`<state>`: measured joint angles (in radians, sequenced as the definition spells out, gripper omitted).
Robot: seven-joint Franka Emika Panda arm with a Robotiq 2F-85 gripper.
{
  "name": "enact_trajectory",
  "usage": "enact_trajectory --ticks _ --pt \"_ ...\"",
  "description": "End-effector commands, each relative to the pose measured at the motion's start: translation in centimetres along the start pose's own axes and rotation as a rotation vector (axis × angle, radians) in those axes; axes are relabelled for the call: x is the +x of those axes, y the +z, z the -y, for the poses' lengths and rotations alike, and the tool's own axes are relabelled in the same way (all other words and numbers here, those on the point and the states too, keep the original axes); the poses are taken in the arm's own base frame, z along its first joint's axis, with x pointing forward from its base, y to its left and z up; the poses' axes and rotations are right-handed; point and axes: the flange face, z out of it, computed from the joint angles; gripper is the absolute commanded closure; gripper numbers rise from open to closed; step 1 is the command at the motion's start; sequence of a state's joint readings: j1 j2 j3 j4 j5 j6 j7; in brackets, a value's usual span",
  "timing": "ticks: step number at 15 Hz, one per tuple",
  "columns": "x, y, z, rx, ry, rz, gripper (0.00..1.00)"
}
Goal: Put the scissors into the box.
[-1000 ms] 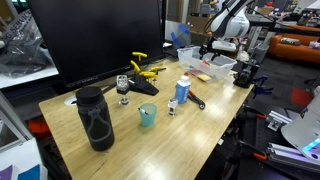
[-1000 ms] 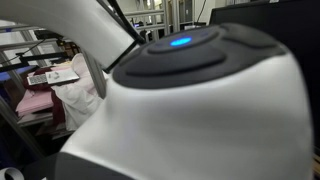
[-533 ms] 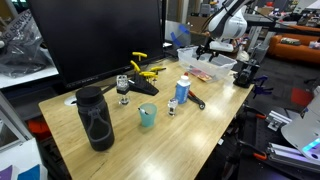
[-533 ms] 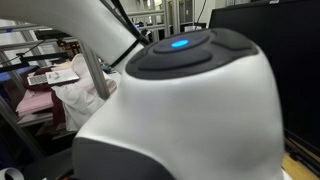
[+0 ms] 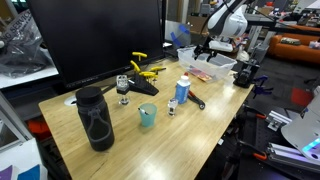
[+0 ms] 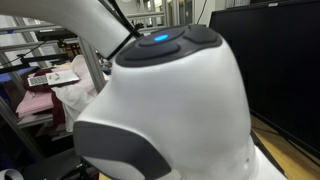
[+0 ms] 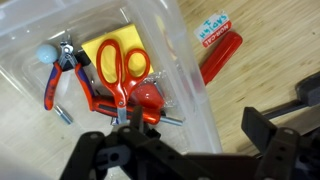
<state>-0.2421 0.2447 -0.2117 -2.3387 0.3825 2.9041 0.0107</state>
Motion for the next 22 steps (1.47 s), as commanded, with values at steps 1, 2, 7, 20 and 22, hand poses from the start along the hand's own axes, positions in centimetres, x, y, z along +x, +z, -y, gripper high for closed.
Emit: enact_trajectory --ticks 1,2,7,20,22 --pt "0.0 0.0 -0.1 -0.002 0.002 0.0 0.0" --pt "0.0 0.0 0.0 -0.001 0.0 0.0 0.0" --pt "-1.8 -0.3 1.3 0.023 -0.067 0.025 0.0" --pt "-8.6 -1.1 2.8 0.06 -0.305 0.12 0.0" --pt "-9.1 -1.9 2.3 0.072 -0.326 0.124 0.0"
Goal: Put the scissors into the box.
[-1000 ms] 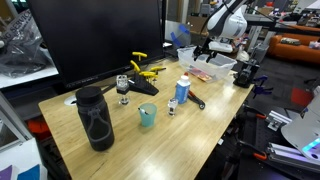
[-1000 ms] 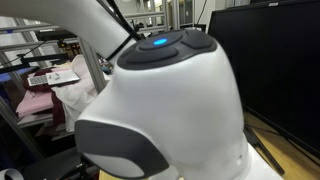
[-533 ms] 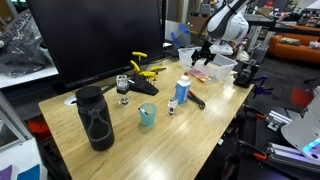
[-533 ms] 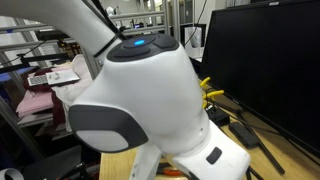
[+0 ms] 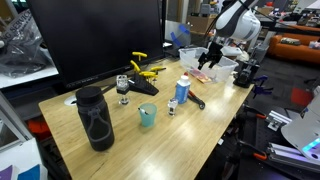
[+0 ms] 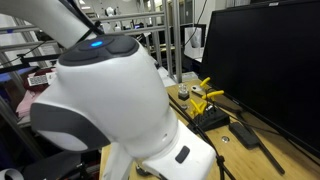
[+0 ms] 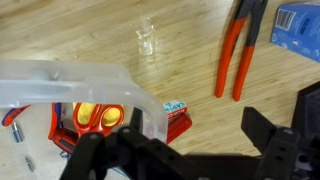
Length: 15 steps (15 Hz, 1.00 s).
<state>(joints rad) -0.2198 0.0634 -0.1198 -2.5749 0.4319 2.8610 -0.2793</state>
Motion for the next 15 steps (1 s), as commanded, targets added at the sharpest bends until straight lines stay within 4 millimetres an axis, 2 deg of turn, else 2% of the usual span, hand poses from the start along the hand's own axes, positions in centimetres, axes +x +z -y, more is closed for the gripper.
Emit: enact_trajectory --ticks 1,11,15 --pt "-0.1 -0.2 0.0 0.002 -0.002 -0.001 0.0" --pt "-0.1 -0.2 0.1 0.002 -0.005 0.0 0.0" --pt "-0.1 -1.9 0.8 0.006 -0.03 -0.048 0.0"
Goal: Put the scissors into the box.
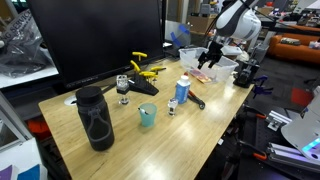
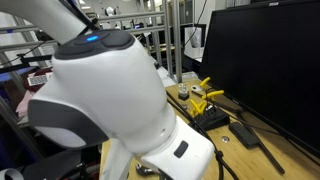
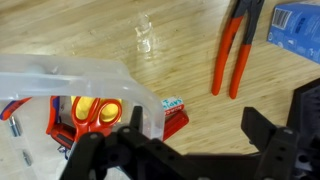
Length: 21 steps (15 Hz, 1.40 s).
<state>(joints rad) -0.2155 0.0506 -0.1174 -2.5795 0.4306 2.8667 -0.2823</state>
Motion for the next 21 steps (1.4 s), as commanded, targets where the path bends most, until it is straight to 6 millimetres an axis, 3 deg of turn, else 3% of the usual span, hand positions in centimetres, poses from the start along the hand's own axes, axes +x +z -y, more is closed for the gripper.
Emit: enact_trajectory --ticks 1,8,12,15,16,21 --pt "-0.1 -2.0 0.7 0.001 -0.028 -0.048 0.0" --pt "-1.0 -4.0 1.8 -0.002 -0.093 -0.071 0.0" --pt "-2.3 -4.7 3.5 0.083 -0.215 -0.004 0.0" --pt "-3.2 -4.7 4.3 0.186 -0.323 0.089 0.0" --pt "-2.8 -4.2 4.4 0.121 -0.266 0.056 0.0" --pt "-3.2 -4.4 4.3 0.16 -0.312 0.091 0.0"
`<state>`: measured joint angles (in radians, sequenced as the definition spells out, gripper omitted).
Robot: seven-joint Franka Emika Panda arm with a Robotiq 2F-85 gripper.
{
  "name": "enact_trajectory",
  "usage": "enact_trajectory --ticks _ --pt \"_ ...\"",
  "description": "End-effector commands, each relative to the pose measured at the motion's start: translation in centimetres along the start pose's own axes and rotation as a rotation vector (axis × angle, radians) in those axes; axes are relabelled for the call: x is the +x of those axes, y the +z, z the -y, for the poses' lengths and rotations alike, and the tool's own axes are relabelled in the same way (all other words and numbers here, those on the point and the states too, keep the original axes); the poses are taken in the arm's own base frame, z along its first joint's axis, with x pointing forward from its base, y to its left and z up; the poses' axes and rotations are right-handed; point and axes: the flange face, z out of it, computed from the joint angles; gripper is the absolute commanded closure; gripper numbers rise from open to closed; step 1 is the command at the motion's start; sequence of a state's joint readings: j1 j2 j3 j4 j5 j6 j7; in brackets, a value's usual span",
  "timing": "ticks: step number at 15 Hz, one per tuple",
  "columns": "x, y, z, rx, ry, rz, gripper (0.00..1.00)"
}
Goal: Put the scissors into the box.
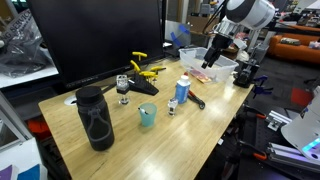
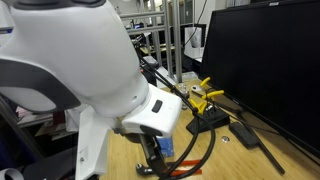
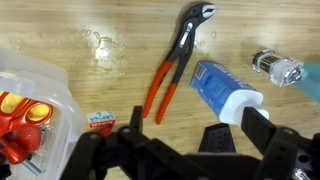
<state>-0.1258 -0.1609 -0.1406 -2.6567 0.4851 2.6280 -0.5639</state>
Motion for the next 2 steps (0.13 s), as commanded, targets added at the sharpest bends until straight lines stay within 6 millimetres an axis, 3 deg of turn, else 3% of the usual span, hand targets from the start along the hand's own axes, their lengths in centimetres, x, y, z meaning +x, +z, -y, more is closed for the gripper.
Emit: enact_trajectory --ticks 1,2 --pt "0.02 -0.02 0.07 0.0 -0.001 0.001 0.0" --pt "0.02 -0.02 0.08 0.0 -0.001 0.001 0.0"
